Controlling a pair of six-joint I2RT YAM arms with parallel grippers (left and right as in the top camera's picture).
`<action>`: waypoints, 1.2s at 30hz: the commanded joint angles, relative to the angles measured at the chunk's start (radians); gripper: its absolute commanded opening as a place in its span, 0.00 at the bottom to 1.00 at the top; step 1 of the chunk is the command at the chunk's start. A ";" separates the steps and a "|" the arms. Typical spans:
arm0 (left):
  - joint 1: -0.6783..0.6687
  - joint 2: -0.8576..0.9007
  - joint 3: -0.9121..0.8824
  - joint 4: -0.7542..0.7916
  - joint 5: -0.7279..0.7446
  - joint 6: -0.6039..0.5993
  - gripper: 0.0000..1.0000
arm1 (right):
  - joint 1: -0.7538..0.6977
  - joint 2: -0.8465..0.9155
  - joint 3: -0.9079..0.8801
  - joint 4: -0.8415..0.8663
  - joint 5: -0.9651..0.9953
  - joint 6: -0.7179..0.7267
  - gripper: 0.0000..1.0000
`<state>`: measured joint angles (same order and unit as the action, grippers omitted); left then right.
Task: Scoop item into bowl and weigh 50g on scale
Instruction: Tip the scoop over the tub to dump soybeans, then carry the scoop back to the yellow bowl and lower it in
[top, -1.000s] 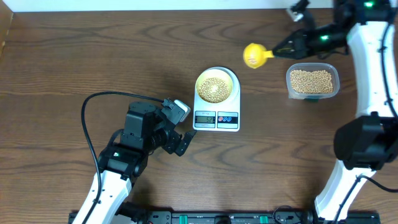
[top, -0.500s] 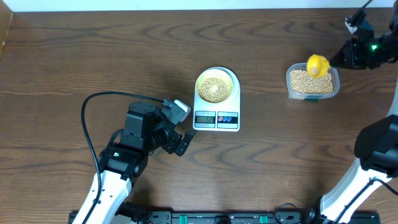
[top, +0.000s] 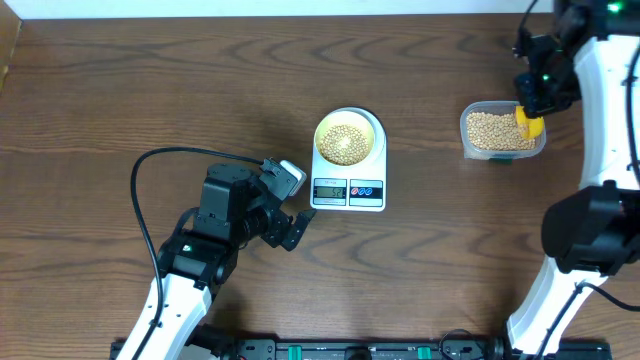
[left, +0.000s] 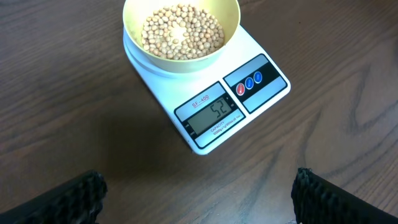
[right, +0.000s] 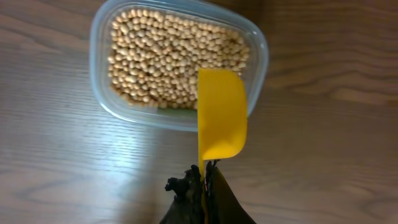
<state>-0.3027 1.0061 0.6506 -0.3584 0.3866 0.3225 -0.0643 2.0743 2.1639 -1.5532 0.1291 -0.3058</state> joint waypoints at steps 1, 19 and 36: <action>0.004 0.001 0.003 0.001 -0.006 0.014 0.98 | 0.033 -0.028 -0.005 0.009 0.132 0.025 0.01; 0.004 0.001 0.003 0.001 -0.006 0.014 0.98 | 0.061 -0.028 0.069 0.106 -0.414 0.043 0.01; 0.004 0.001 0.003 0.001 -0.006 0.014 0.98 | 0.353 0.042 0.078 0.264 -0.840 0.086 0.01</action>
<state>-0.3027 1.0061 0.6506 -0.3584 0.3866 0.3225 0.2771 2.0747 2.2395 -1.2850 -0.6792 -0.2420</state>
